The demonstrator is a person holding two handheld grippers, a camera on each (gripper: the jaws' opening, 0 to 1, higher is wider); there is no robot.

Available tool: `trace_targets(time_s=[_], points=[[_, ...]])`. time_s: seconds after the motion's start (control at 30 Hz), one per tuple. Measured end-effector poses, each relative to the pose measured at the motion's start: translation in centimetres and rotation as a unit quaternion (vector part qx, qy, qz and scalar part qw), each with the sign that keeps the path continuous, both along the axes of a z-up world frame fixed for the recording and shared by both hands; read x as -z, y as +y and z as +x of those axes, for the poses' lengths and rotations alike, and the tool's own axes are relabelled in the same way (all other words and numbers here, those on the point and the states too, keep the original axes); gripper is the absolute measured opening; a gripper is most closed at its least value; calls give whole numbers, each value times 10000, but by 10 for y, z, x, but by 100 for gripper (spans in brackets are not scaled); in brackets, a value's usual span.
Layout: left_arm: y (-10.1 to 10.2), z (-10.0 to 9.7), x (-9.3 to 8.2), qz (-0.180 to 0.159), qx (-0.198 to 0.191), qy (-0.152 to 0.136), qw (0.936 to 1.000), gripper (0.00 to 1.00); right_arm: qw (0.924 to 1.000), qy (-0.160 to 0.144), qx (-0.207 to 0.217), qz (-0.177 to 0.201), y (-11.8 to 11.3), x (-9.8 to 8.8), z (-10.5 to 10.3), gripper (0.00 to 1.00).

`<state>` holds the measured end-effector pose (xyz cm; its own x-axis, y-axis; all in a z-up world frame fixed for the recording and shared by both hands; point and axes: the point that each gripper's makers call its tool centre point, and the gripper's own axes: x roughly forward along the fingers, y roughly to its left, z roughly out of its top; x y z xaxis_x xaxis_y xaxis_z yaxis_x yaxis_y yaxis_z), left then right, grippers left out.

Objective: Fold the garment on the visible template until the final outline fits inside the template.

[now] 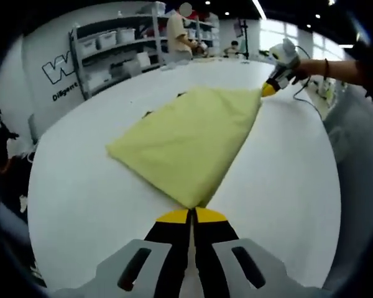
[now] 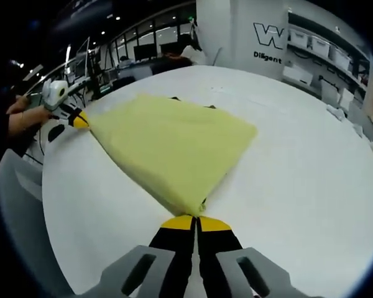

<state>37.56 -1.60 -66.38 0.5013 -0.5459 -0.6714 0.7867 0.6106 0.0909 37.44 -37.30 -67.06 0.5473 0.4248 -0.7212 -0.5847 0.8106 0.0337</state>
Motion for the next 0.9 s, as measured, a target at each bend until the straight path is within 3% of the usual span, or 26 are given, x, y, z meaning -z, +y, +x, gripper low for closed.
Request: trace_targets(time_s=[0.9], points=[[7,-31,1,-242,-168,118,9995,0,9998,147,-121,34,5,2,-32,0]])
